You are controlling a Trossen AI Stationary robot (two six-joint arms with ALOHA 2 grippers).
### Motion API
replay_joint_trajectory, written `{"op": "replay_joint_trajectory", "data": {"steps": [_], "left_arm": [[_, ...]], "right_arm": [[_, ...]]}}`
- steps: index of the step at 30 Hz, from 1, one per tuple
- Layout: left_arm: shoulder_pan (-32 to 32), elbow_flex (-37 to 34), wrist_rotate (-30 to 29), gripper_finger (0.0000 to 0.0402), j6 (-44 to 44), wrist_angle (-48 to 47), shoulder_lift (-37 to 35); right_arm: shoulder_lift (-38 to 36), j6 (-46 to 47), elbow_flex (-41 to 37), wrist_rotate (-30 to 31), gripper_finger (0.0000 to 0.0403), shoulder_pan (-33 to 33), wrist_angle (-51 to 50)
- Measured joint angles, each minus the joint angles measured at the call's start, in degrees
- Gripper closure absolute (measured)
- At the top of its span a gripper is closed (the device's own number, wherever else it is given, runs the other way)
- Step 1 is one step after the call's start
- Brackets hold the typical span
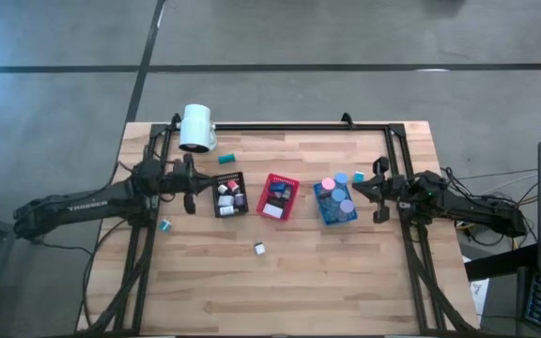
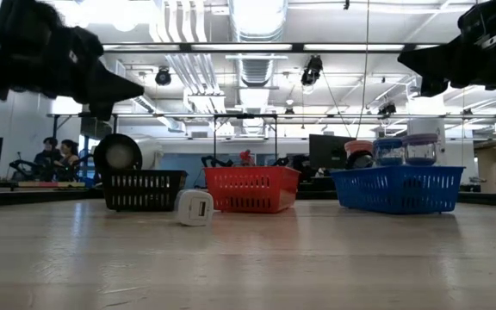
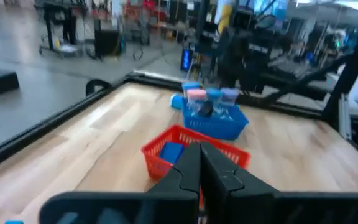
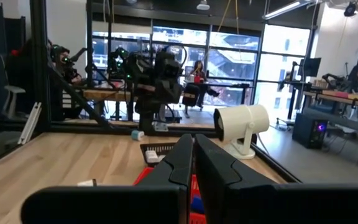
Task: Pick & Place Office items
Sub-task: Put the left blue charger adapter into the black bin
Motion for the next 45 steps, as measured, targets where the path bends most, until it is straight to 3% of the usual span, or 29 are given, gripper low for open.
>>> {"op": "replay_joint_trajectory", "data": {"steps": [4, 8, 11, 14, 19, 25, 36, 45], "left_arm": [[-3.13, 7.92, -2.16, 0.0398, 1.57, -16.68, 0.20], [-9.78, 20.80, -16.47, 0.0399, 0.98, -40.34, 0.89], [-16.54, 29.51, -28.88, 0.0400, -4.10, -55.90, 2.51], [-22.81, 36.47, -34.01, 0.0400, -11.43, -66.38, 4.74], [-29.79, 41.53, -34.66, 0.0400, -27.59, -79.61, 9.65], [-31.65, 40.10, -28.46, 0.0396, -40.67, -92.94, 14.79], [-32.17, 31.82, -14.80, 0.0309, -40.88, -87.92, 16.66], [-32.60, 29.86, -14.47, 0.0211, -43.04, -83.49, 20.84]], "right_arm": [[0.00, 0.41, 0.00, 0.02, 0.0390, 0.00, -0.04], [0.00, 0.37, 0.00, 0.02, 0.0390, 0.02, -0.11], [0.00, 0.37, 0.00, 0.02, 0.0390, 0.00, -0.53], [-0.01, 0.35, 0.00, 0.02, 0.0390, 0.00, -1.49], [0.00, 0.17, 0.00, -0.04, 0.0390, 0.00, -2.80], [-0.04, -0.79, 0.00, -0.13, 0.0390, 0.02, -2.77], [-0.04, -1.40, 0.01, -0.15, 0.0390, 0.00, -2.79], [-0.02, -1.40, 0.02, -0.15, 0.0390, 0.00, -2.77]]}}
